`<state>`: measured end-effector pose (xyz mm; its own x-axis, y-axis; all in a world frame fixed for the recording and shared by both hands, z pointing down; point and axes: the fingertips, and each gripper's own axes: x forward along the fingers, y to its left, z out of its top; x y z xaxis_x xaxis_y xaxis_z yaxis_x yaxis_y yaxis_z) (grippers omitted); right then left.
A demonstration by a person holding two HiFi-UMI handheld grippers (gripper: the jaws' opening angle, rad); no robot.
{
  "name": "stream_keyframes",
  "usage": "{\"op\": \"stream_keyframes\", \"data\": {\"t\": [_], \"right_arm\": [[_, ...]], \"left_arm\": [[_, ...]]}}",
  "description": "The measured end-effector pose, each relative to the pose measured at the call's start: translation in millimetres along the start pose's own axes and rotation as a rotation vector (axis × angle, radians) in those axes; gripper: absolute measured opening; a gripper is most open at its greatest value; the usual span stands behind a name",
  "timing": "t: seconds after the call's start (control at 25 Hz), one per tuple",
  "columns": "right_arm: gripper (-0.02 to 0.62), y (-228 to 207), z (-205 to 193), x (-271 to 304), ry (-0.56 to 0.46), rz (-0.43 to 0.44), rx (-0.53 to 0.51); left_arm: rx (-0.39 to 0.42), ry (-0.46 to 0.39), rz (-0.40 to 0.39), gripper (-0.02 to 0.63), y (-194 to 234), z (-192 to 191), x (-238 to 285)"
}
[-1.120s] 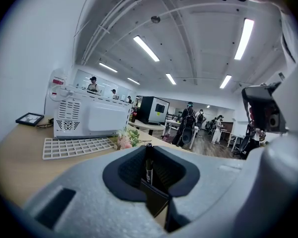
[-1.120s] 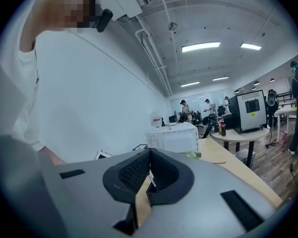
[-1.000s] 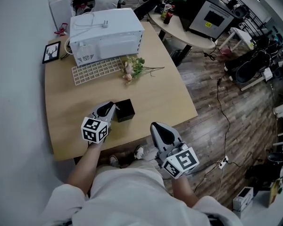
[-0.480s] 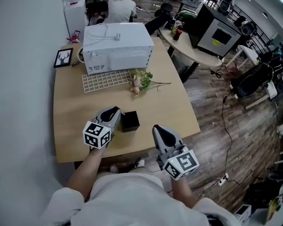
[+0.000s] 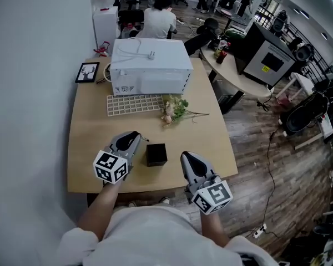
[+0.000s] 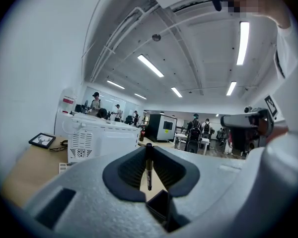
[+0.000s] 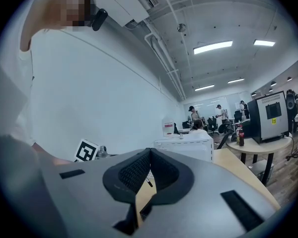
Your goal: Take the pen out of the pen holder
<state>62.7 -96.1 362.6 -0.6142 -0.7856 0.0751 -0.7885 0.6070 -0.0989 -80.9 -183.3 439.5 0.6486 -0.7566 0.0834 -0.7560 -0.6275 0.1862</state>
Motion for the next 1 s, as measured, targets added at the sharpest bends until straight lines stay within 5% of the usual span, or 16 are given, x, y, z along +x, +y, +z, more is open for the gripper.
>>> {"op": "stream_keyframes", "data": {"t": [1.0], "right_arm": [[0.0,-96.5,43.9,-12.3,-0.055,-0.093,-0.095]], "left_arm": [[0.138,-0.303,0.323,0.054,52.2,148.0,-130.5]]}}
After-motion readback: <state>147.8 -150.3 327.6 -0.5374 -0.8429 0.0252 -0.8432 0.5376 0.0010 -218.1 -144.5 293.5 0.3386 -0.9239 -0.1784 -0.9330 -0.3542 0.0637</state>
